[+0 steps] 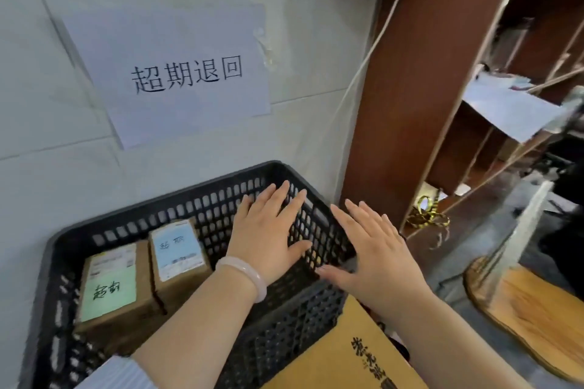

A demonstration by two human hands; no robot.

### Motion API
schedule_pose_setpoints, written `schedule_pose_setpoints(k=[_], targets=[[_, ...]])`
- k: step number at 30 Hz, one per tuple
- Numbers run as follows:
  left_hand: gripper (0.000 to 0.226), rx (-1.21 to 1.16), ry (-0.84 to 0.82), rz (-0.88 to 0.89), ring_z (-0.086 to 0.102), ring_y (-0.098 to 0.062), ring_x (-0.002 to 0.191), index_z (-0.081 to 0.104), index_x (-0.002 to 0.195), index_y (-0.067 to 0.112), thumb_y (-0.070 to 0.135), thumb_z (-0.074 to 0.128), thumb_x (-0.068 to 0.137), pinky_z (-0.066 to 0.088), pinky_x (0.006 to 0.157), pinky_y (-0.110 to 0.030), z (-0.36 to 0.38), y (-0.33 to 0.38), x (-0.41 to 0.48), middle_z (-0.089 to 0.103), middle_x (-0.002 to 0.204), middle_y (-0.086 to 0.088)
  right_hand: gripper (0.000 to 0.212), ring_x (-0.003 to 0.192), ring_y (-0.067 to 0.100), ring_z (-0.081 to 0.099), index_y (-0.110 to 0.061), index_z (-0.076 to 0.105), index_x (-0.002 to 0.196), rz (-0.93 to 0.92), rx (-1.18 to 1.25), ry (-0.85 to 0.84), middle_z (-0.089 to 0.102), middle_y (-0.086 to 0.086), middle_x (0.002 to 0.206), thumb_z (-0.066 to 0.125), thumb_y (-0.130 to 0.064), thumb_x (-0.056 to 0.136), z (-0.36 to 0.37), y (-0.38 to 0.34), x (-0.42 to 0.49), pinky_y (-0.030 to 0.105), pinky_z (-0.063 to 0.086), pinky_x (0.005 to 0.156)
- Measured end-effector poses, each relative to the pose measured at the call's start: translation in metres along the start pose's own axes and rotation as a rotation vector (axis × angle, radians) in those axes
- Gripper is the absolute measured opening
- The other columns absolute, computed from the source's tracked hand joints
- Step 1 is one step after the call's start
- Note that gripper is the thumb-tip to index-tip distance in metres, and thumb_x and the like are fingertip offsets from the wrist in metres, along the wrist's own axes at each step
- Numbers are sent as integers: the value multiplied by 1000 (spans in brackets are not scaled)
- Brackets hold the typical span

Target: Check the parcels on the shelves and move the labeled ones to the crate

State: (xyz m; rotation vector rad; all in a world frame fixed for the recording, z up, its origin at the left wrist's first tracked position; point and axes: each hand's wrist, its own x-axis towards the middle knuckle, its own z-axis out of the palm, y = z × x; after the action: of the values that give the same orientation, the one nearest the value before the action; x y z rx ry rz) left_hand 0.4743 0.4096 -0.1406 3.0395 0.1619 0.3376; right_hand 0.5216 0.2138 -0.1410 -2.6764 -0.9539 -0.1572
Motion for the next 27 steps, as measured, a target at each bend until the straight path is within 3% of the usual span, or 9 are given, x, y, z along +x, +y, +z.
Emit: schedule_pose_setpoints(k=[6,11,14,17,21,27], targets=[[84,-143,20,383,-7,-18,151,-6,154,40,66,43,91,1,121,-50,12,135,24,-4,165,5,100,147,7,-13,-43,-6,151,380,-123,111,-8,-16,160,50,-79,76,-48,66,-112,35,-7,120],[85,-183,58,700,-5,-19,151,-5,154,40,68,43,90,1,121,-51,0,256,8,-2,165,3,99,149,10,-3,-40,6,152,663,-216,253,5,-11,162,48,-80,73,-94,101,-221,33,-3,120],[87,-218,48,857,-4,-19,151,-4,154,40,68,45,88,4,120,-53,-9,317,-19,-2,165,2,98,149,10,-6,-41,1,153,832,-257,292,-2,-14,161,52,-77,77,-115,101,-290,36,-1,122],[89,-282,49,980,-5,-18,151,-4,154,41,70,47,87,3,120,-53,-18,375,-62,-2,165,5,99,149,12,-3,-41,-3,152,969,-333,334,-5,-16,158,47,-79,76,-133,88,-359,39,3,122],[86,-398,50,1171,-6,-18,151,-3,153,43,68,48,88,-1,120,-52,-43,448,-152,-3,165,6,98,147,17,20,-33,22,153,1207,-467,423,23,-4,159,37,-83,70,-161,44,-462,46,21,119],[83,-613,51,1517,-13,-15,150,-2,153,44,65,47,90,-12,118,-47,-106,512,-308,-7,164,9,98,148,9,-5,-40,-5,151,1510,-613,523,-1,-12,162,52,-73,79,-194,-68,-599,31,-6,118]])
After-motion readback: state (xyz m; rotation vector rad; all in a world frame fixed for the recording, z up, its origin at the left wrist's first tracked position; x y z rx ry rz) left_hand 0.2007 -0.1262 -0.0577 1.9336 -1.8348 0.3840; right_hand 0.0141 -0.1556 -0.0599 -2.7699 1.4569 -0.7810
